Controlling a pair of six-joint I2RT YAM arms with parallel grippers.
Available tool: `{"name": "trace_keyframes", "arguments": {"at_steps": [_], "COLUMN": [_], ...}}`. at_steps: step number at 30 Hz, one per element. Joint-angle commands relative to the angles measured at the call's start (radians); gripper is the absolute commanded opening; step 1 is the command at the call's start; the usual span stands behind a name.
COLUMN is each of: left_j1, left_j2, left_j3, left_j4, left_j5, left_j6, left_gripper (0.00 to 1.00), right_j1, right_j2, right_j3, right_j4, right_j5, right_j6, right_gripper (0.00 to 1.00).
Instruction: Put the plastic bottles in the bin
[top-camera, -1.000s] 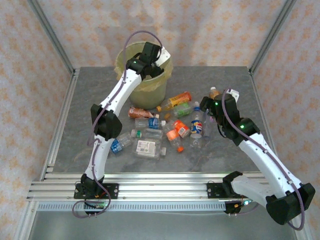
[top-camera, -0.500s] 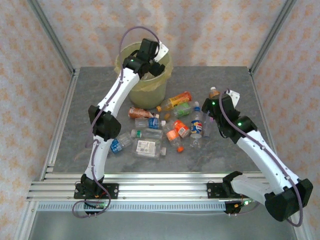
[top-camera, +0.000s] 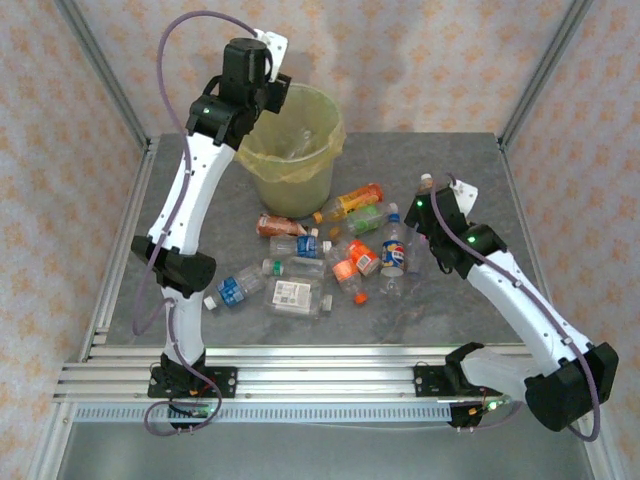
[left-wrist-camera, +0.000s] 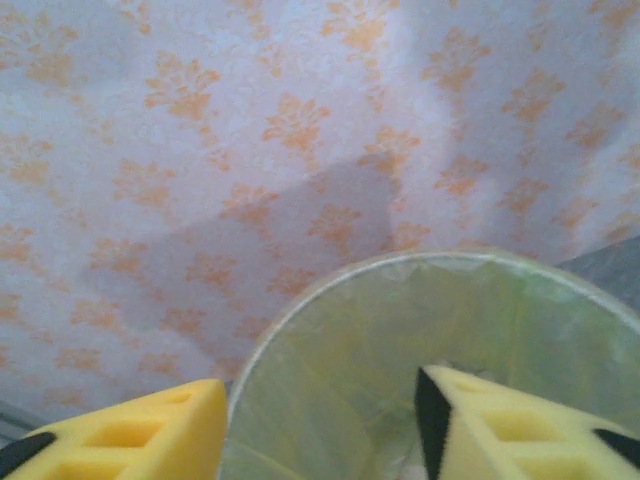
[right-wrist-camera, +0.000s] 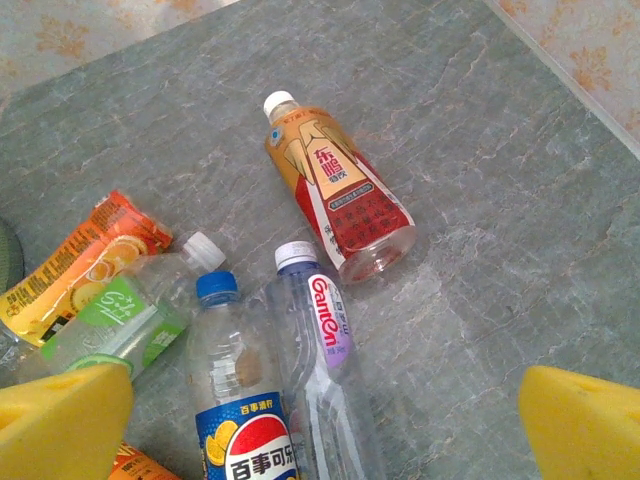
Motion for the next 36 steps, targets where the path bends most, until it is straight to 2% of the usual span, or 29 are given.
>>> {"name": "trace_keyframes", "arguments": {"at_steps": [1,6,20,30,36], "left_j1": [0.019,0.023,-0.006,-0.036,-0.036], "left_j2": [0.11,0.21,0.391,0.491,0.471], "left_j3": [0.051,0.08,0.08,0.07,0.078], "left_j4": [-0.086,-0.109,-0.123,-0.145,-0.139], "left_j5": [-0.037,0.0,0.194,0.188,0.17], "left_j6": [-0.086,-0.083,-0.073,-0.012,-0.028], "left_gripper": [0.46,0.46,0.45,0.45,0.45], "right_j1": [-0.002,-0.001,-0.004,-0.005,-0.042], "right_j2": [0.006,0.006,0.019,0.022,0.093], "right_j3": [0.047,0.062,0.066,0.05,0.042], "right_j4": [-0.042,-0.059,-0.038,-0.031,-0.004], "right_j5": [0.032,0.045,0.063,0.069,0.112], "right_j6": [0.016,0.015,0.023,0.027,-0.002], "right_gripper": [0.99,0.99,0.99,0.99,0.99]}}
